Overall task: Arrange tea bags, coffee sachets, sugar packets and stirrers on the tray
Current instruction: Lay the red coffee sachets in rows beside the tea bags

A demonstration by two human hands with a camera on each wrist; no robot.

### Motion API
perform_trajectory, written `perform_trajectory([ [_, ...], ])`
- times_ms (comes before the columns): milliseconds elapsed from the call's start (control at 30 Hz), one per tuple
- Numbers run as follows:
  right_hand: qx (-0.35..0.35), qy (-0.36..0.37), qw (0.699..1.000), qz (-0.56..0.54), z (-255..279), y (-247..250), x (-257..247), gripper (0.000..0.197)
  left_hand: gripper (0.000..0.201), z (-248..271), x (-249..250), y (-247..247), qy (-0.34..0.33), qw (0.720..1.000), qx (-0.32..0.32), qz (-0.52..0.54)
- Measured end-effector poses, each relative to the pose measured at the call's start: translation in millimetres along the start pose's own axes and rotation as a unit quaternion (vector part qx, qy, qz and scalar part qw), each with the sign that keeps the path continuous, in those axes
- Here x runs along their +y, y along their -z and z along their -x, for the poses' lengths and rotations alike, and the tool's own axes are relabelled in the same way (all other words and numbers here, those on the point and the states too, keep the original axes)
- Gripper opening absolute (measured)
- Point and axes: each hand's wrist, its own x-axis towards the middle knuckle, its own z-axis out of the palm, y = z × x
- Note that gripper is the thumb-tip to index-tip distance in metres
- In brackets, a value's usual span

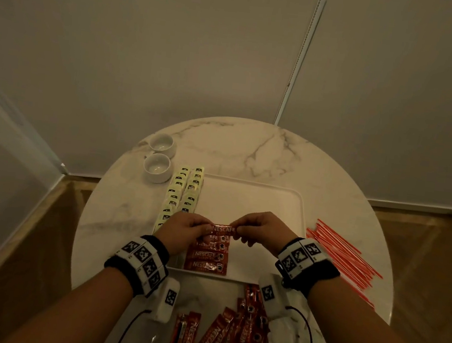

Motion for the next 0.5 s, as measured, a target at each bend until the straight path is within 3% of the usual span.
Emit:
perform_trajectory([
  [300, 0.029, 0.003, 0.997, 0.069, -43.6, -0.1, -10.7, 0.028, 0.026, -24.6, -6.4, 14.3, 0.057, 0.979, 0.145, 0.129],
  [500, 0.096, -0.041, 0.988, 0.116, -71.8, -5.2, 3.3, 0.031, 0.033, -33.8, -19.5, 16.1, 0.026, 0.979, 0.196, -0.047],
])
